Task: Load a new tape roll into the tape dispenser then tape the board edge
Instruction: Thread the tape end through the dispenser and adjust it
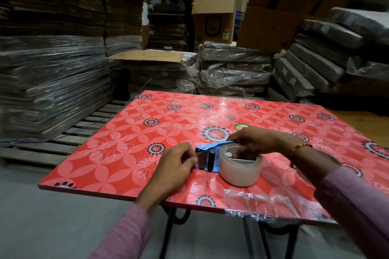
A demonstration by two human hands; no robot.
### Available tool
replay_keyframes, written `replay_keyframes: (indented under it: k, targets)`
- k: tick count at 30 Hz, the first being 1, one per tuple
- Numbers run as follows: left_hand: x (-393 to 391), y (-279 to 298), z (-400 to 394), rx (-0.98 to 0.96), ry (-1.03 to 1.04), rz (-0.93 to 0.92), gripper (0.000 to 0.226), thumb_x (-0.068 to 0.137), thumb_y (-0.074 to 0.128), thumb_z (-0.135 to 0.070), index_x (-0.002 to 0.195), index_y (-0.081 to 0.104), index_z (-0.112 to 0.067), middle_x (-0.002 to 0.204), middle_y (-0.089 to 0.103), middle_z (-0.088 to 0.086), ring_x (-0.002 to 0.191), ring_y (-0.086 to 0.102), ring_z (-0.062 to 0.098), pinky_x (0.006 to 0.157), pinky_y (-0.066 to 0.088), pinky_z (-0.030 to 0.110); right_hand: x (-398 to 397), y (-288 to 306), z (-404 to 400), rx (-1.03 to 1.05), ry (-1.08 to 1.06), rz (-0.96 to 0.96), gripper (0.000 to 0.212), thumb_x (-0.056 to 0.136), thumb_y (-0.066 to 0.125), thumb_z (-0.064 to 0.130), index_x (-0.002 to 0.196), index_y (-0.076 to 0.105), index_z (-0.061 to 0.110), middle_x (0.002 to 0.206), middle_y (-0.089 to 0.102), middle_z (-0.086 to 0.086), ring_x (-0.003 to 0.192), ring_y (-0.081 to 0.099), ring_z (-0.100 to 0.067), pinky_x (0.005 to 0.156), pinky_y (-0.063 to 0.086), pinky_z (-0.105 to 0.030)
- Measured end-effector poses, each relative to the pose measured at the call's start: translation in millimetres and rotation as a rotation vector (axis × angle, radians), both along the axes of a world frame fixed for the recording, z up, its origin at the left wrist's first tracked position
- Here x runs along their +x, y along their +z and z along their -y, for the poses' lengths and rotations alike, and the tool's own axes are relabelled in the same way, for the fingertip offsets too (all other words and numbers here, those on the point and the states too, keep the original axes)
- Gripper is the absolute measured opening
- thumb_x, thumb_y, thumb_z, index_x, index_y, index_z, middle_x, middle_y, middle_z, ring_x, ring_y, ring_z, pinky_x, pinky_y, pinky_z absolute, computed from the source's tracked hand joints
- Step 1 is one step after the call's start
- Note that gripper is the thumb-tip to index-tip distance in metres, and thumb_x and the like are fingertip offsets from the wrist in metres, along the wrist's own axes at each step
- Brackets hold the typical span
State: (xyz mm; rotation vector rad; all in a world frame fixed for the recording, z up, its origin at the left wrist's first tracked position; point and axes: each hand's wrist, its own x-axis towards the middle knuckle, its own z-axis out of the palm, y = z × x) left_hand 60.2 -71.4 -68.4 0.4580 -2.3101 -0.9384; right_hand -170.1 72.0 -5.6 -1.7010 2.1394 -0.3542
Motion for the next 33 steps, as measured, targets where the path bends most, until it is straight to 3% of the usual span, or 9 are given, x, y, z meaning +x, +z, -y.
replay_keyframes:
  k: [4,9,14,16,19,22,27,30,33]
  targets:
    - [0.7,0.7,-0.9,-0.04,0.007,-0.003,0.013,0.086,0.067,-0.006,0.076,0.063,-0.015,0.075,0.069,-0.002,0.073,0.062,0.01,0.066,0.042,0.017,-5.2,-2.4,2.8,0.042,0.004,-0.066,0.005,0.094,0.067,0.008,0.099,0.065,0.009,0.079,0.066,0.007,0.064,0.057,-0.001,0.063,0.05,-0.023]
    - [2.2,1.1,0.2,-0.017,0.006,0.003,0.013,0.088,0.065,-0.006,0.078,0.062,-0.014,0.077,0.069,-0.002,0.074,0.062,0.012,0.069,0.046,0.027,-1.7,0.0,5.1,0.042,0.034,-0.178,0.033,0.096,0.061,0.005,0.082,0.054,0.033,0.07,0.061,0.016,0.061,0.056,0.01,0.06,0.04,-0.011]
    - [2.3,1.2,2.0,0.038,-0.002,0.012,0.012,0.088,0.065,-0.007,0.08,0.063,-0.016,0.08,0.07,-0.005,0.078,0.064,0.012,0.072,0.049,0.029,-2.6,2.1,2.4,0.07,0.046,-0.229,0.009,0.094,0.062,0.008,0.103,0.065,0.011,0.082,0.066,0.011,0.071,0.059,-0.004,0.067,0.049,-0.023]
    - [2.8,1.7,1.9,0.061,-0.021,0.025,0.013,0.089,0.064,-0.007,0.082,0.064,-0.017,0.081,0.07,-0.008,0.077,0.063,0.005,0.07,0.048,0.021,-1.3,2.0,1.7,0.064,0.046,-0.22,0.004,0.096,0.063,0.013,0.099,0.063,0.01,0.079,0.063,0.01,0.068,0.055,-0.002,0.065,0.046,-0.023]
    - [5.4,1.1,0.9,0.055,-0.067,0.024,0.018,0.09,0.063,-0.005,0.083,0.066,-0.022,0.085,0.071,-0.01,0.079,0.063,-0.001,0.072,0.047,0.014,3.3,2.7,-0.5,0.053,0.031,-0.231,0.015,0.096,0.067,0.027,0.093,0.061,0.013,0.078,0.058,0.004,0.068,0.049,-0.008,0.065,0.041,-0.027]
    - [5.8,1.1,-4.0,0.062,-0.113,0.003,0.005,0.086,0.072,-0.015,0.083,0.068,-0.017,0.085,0.071,-0.006,0.08,0.065,0.004,0.073,0.047,0.013,7.4,1.2,-2.6,0.019,0.034,-0.257,0.02,0.096,0.066,0.028,0.087,0.057,0.012,0.072,0.052,0.003,0.07,0.046,-0.018,0.062,0.036,-0.028]
    - [0.2,2.1,-10.3,-0.055,-0.054,-0.057,0.024,0.077,0.081,-0.021,0.069,0.06,-0.014,0.074,0.067,-0.004,0.07,0.06,0.011,0.064,0.045,0.02,11.3,1.3,-4.3,-0.011,0.028,-0.326,0.021,0.096,0.064,0.027,0.083,0.051,0.018,0.07,0.048,0.004,0.07,0.044,-0.02,0.059,0.031,-0.027]
    - [1.6,0.4,-7.1,-0.066,-0.03,-0.083,0.026,0.077,0.079,-0.018,0.066,0.057,-0.013,0.069,0.067,-0.002,0.066,0.061,0.017,0.063,0.046,0.027,12.6,-1.2,-4.5,-0.031,0.038,-0.374,0.015,0.096,0.063,0.022,0.091,0.058,0.009,0.079,0.059,-0.005,0.072,0.048,-0.021,0.057,0.03,-0.02]
    - [2.2,-1.6,-4.3,-0.027,-0.009,-0.06,0.024,0.077,0.079,-0.017,0.065,0.058,-0.013,0.067,0.066,0.001,0.066,0.06,0.022,0.064,0.046,0.035,12.3,-1.0,-5.4,-0.036,0.04,-0.372,0.021,0.096,0.065,0.026,0.101,0.062,0.006,0.089,0.066,-0.012,0.08,0.057,-0.028,0.063,0.033,-0.031]
